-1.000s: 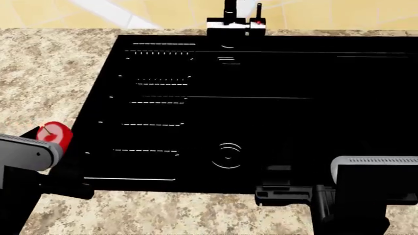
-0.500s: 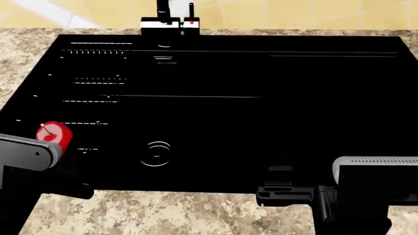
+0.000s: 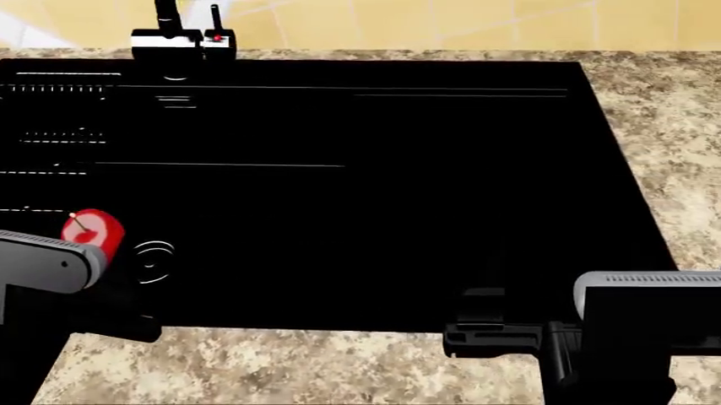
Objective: Place the cherry and the sweet potato on separate cutting boards.
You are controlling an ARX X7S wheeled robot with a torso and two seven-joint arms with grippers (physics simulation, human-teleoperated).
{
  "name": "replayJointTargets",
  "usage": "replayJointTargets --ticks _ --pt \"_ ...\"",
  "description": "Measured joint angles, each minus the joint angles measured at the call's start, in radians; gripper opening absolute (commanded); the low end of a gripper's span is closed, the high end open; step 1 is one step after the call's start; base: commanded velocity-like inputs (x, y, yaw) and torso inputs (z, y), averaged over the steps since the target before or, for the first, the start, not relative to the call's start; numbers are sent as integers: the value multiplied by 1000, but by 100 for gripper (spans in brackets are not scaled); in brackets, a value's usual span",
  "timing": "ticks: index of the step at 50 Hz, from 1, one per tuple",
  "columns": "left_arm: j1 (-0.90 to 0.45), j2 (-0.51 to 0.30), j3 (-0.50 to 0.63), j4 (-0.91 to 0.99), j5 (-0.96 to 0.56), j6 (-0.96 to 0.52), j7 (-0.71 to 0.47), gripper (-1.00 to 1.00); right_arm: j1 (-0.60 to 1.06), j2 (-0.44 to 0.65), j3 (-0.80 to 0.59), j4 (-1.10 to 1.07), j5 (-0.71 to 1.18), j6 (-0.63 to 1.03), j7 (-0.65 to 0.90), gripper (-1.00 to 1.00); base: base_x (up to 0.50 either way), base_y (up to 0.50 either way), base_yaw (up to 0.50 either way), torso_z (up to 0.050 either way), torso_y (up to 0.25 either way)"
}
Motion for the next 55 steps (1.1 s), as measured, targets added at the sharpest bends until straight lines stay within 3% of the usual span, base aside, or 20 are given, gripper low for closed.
replayJointTargets --ticks 55 --pt "2 -2 15 -25 2 24 9 -100 -2 18 -5 -15 8 4 14 100 -3 -500 0 0 0"
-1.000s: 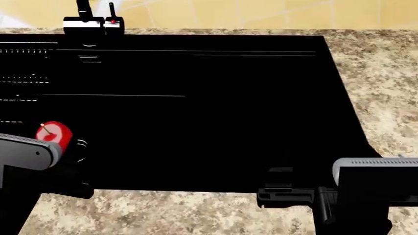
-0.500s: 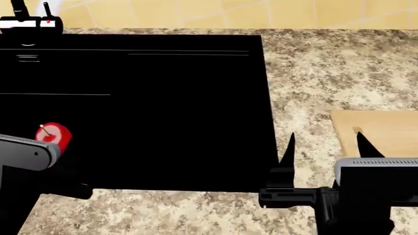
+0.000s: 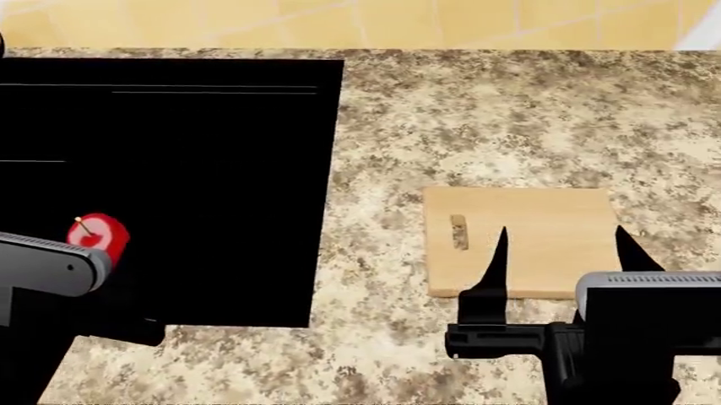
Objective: Place the cherry and the sweet potato on separate cutting boards.
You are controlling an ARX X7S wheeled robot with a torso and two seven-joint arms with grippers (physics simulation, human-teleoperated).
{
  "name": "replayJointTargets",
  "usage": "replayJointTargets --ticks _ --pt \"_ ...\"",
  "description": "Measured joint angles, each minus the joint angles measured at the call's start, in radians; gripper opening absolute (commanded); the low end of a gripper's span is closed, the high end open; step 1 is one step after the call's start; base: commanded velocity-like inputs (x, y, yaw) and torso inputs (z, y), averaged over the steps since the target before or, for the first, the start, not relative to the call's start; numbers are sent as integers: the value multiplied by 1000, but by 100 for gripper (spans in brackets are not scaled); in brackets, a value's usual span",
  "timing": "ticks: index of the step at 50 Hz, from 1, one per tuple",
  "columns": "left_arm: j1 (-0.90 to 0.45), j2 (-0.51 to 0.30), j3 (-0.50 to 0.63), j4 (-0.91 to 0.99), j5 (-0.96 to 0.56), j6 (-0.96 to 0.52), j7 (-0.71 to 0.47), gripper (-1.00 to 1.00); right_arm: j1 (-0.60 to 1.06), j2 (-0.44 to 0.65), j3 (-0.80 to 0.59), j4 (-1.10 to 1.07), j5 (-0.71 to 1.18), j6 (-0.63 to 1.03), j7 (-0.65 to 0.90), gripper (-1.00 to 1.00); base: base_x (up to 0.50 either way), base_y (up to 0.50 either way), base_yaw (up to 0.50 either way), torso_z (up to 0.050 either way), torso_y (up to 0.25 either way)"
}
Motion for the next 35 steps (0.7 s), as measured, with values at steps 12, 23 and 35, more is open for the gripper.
replayJointTargets --ticks 12,23,35 --pt "0 -1 2 -1 0 2 -1 -100 0 6 -1 -6 0 2 5 100 -3 -500 0 0 0" --pt "-1 -2 3 0 -2 2 -2 -100 0 8 -3 -6 0 2 7 100 -4 -500 0 0 0" --pt "1 -7 0 3 -7 3 -2 -100 -1 11 -3 -8 2 2 11 100 -4 -500 0 0 0"
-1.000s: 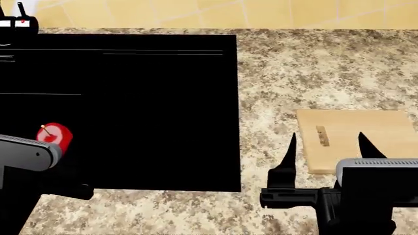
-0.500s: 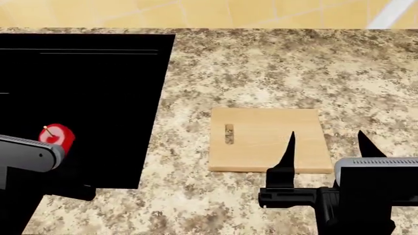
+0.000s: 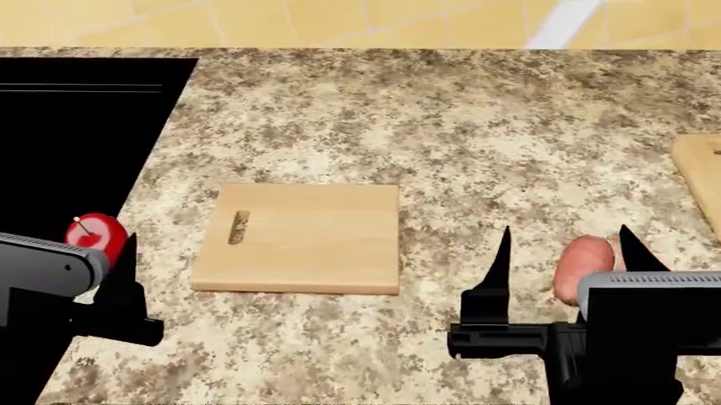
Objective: Place the cherry and the sweet potato on separate cutting boards.
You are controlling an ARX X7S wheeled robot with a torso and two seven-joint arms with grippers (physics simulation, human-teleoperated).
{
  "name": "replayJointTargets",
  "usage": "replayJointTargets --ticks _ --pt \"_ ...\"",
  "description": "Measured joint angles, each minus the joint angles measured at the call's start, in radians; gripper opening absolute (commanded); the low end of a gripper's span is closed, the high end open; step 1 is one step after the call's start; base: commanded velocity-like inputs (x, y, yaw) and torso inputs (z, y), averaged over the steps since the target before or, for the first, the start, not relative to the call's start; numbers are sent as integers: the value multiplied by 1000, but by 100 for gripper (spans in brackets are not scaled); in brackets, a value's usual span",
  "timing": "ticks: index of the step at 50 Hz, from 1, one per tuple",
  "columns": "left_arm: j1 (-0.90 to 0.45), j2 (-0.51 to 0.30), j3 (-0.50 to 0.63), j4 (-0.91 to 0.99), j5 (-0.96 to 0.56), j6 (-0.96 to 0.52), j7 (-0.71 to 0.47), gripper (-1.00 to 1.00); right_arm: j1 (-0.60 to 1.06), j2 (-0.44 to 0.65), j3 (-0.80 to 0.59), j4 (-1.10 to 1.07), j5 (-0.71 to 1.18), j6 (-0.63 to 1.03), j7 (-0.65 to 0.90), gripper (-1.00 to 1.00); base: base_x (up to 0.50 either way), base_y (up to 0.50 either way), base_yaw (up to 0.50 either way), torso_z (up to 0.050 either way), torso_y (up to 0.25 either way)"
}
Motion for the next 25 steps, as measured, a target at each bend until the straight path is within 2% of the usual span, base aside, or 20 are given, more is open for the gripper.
replayJointTargets --ticks 25 --pt "-1 -1 1 -5 -4 5 -1 -100 -5 11 2 -5 -1 1 10 100 -3 -500 0 0 0"
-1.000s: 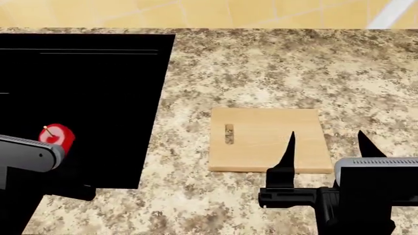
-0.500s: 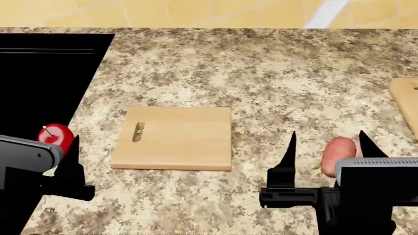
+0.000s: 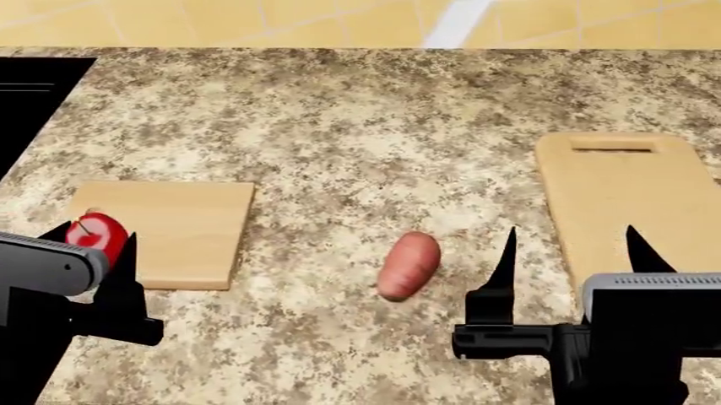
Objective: Place the cherry and the sweet potato on separate cutting boards.
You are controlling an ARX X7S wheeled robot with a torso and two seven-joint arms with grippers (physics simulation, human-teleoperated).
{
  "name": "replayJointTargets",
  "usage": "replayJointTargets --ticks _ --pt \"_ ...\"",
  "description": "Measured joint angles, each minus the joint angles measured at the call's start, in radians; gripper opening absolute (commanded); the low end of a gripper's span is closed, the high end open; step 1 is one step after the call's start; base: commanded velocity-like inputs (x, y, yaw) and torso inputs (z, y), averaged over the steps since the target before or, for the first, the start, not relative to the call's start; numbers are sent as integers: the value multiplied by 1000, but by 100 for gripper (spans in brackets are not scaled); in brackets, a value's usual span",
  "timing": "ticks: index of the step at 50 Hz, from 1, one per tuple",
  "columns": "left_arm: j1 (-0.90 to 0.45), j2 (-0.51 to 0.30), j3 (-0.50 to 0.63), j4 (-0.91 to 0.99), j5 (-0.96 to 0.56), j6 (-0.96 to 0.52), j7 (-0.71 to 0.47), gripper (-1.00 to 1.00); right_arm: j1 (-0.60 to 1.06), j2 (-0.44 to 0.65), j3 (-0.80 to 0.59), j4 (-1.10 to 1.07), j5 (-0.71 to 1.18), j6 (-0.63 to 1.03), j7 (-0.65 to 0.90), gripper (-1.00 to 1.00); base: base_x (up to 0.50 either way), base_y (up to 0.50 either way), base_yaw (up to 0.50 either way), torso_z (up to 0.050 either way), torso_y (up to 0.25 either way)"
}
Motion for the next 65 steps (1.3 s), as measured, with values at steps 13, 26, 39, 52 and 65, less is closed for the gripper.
replayJointTargets --ticks 13,26,39,52,65 --pt "-1 0 2 -4 -2 2 -1 -100 3 5 3 -6 1 12 12 100 0 -90 0 0 0" --pt "0 -4 0 -2 -5 1 -3 -100 8 7 2 -8 7 35 26 100 146 0 0 0 0" --pt "0 -5 4 -4 -4 9 2 -100 10 14 -2 -17 7 47 33 100 38 0 0 0 0" --pt "1 0 2 -16 -5 17 -2 -100 10 19 -4 -19 6 48 37 100 0 0 0 0 0" --pt "-107 25 23 -123 3 -3 31 -100 7 21 -1 -14 7 43 40 100 0 0 0 0 0"
